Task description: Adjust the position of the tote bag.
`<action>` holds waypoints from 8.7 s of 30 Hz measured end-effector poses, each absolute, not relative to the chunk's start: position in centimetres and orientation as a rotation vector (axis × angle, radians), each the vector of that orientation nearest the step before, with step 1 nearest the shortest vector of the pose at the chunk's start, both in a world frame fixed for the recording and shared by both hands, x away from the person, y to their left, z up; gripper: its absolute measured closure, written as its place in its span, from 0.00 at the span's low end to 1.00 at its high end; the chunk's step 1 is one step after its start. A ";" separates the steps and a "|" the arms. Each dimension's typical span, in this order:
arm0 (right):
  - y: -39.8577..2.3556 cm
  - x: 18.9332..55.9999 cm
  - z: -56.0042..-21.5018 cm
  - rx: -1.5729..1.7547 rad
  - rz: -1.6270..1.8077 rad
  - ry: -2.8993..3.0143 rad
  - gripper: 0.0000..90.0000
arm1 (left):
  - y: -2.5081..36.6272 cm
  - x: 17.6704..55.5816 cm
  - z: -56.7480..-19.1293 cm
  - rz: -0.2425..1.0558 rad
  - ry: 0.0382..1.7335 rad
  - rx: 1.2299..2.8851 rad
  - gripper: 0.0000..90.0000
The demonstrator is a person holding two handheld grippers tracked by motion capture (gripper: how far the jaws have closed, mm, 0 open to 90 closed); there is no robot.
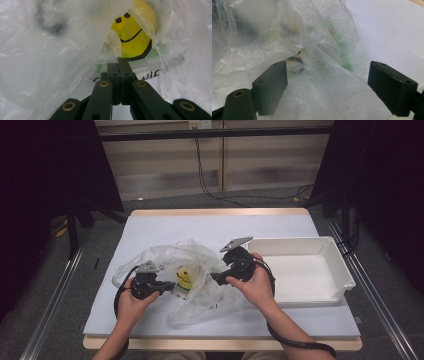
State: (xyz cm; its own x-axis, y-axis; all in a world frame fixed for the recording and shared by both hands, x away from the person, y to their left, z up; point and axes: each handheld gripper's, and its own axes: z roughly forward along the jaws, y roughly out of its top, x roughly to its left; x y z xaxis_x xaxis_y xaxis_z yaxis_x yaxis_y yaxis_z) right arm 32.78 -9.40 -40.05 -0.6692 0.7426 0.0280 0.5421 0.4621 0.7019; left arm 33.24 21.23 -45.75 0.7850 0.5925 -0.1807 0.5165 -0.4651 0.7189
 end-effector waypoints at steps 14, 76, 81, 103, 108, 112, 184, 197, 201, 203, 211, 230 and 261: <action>-11.3 32.9 -40.4 1.095 1.002 2.422 0.66 | 21.2 33.3 -45.7 0.119 0.808 2.159 1.00; -11.0 31.5 -42.2 1.090 1.107 2.572 0.49 | 21.1 33.1 -45.3 0.122 0.800 2.171 0.99; -11.0 31.8 -42.4 1.059 1.103 2.590 0.91 | 21.3 33.2 -45.3 0.106 0.805 2.162 0.99; -13.5 36.9 -41.4 1.242 1.111 2.485 0.99 | 22.2 33.5 -45.5 0.126 0.829 2.193 1.00; -13.9 37.5 -41.5 1.268 1.095 2.472 0.99 | 22.5 33.2 -45.5 0.135 0.835 2.201 1.00; -13.8 37.5 -41.6 1.266 1.103 2.480 0.99 | 22.8 33.0 -45.5 0.115 0.841 2.187 1.00; -8.0 34.9 -39.0 0.988 1.154 2.561 0.26 | 21.6 32.4 -44.2 0.232 0.853 2.182 0.42; -7.0 35.5 -39.2 0.973 1.125 2.585 0.31 | 21.1 32.1 -43.8 0.252 0.832 2.155 0.32; -6.9 35.8 -39.5 0.978 1.124 2.592 0.46 | 20.9 32.0 -43.8 0.231 0.840 2.152 0.28; -6.9 35.9 -39.6 0.968 1.114 2.600 0.51 | 20.9 32.1 -43.8 0.236 0.842 2.154 0.27; -7.1 36.1 -39.5 1.009 1.137 2.579 0.73 | 20.3 31.7 -43.4 0.220 0.789 2.144 0.25; -7.8 35.9 -38.9 1.050 1.217 2.554 0.99 | 17.9 32.2 -43.4 0.254 0.756 2.124 0.23; -8.2 36.1 -38.2 1.065 1.256 2.559 1.00 | 19.9 31.4 -43.0 0.227 0.811 2.145 0.27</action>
